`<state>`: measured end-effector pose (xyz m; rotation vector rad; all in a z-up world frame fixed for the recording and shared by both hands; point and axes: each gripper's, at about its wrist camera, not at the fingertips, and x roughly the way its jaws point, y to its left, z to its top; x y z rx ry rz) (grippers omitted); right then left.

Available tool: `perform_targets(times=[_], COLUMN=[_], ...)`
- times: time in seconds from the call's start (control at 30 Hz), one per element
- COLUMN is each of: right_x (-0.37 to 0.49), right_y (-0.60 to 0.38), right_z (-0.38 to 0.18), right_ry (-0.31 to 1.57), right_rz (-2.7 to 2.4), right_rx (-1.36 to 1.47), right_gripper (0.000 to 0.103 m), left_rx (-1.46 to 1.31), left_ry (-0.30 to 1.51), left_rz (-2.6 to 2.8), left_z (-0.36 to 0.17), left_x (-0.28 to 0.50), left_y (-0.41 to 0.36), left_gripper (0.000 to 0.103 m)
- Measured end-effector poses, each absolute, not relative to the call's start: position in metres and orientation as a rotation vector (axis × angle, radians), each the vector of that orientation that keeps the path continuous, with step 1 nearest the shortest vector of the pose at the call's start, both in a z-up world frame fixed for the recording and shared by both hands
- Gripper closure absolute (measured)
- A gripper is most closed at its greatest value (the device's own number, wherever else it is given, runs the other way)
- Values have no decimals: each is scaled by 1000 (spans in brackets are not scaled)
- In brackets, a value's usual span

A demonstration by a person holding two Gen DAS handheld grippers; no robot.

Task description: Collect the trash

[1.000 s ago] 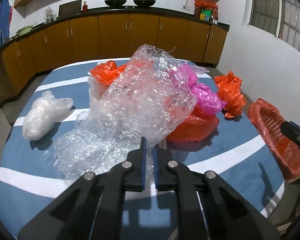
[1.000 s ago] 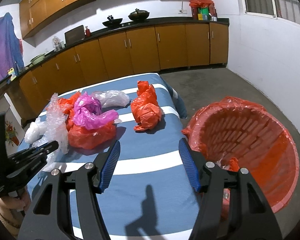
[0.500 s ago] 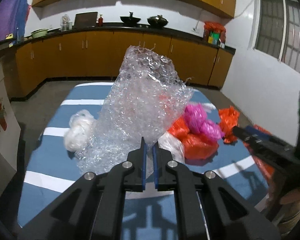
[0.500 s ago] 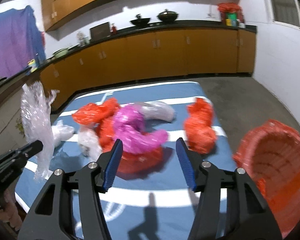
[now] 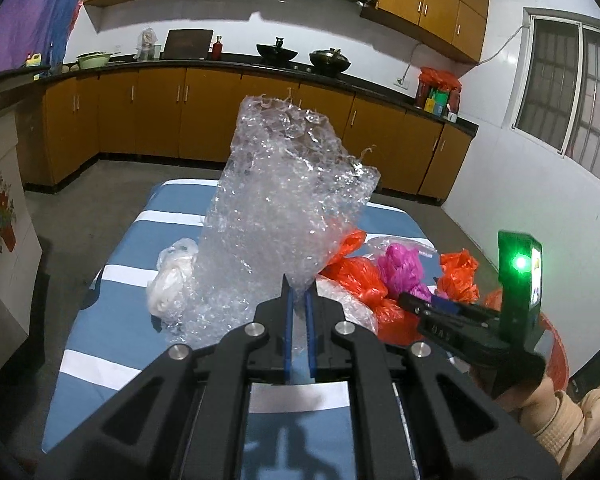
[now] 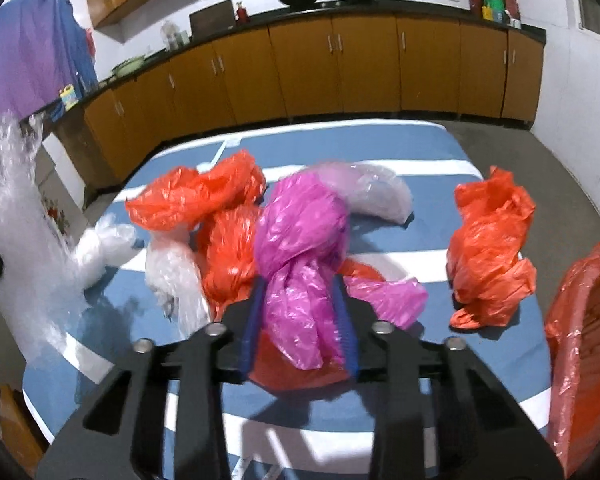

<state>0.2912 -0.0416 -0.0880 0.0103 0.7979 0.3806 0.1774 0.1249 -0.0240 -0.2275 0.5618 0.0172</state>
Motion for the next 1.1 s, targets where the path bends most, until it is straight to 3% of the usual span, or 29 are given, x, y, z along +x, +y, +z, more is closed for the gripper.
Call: perform_targets(times=[0.23,0.67,1.1], right_x=[276,230,194], right_y=[-43,-72,-143], right_z=[-81,-56,-33], right_ry=[765,704,604], right_rz=[403,402,211], right_rx=[-10,20,46], right_gripper=[84,84,84], left_rx=[-230,-212,-152], left_ry=[560,552,555], left_rz=[12,-42,-180], left_z=[-24,-21,-15], left_x=[176,174,178], left_y=[123,110,49], left_gripper=[96,96,96])
